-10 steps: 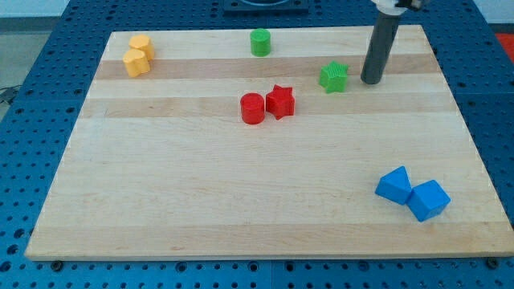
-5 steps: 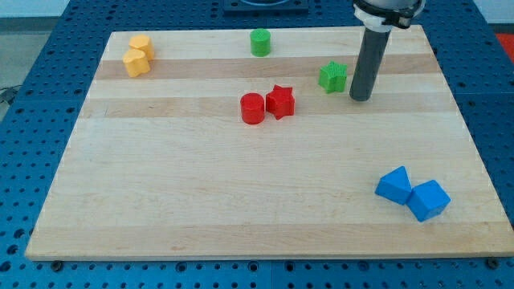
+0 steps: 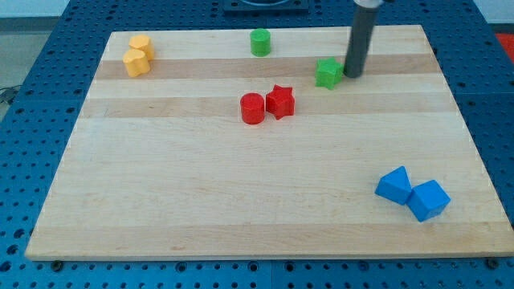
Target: Push the green star into the green circle
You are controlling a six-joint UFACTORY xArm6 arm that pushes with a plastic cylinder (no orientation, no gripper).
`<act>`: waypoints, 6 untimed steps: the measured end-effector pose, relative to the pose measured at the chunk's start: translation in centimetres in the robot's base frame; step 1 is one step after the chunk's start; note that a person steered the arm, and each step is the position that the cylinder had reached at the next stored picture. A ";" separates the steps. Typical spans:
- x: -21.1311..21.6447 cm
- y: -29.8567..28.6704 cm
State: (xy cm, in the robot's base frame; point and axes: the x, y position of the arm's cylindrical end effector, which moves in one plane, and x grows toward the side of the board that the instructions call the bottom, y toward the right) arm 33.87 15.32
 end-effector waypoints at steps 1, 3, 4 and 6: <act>2.6 0.1; 2.2 -2.8; 1.3 -5.0; -0.9 -7.9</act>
State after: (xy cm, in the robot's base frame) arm 32.95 7.43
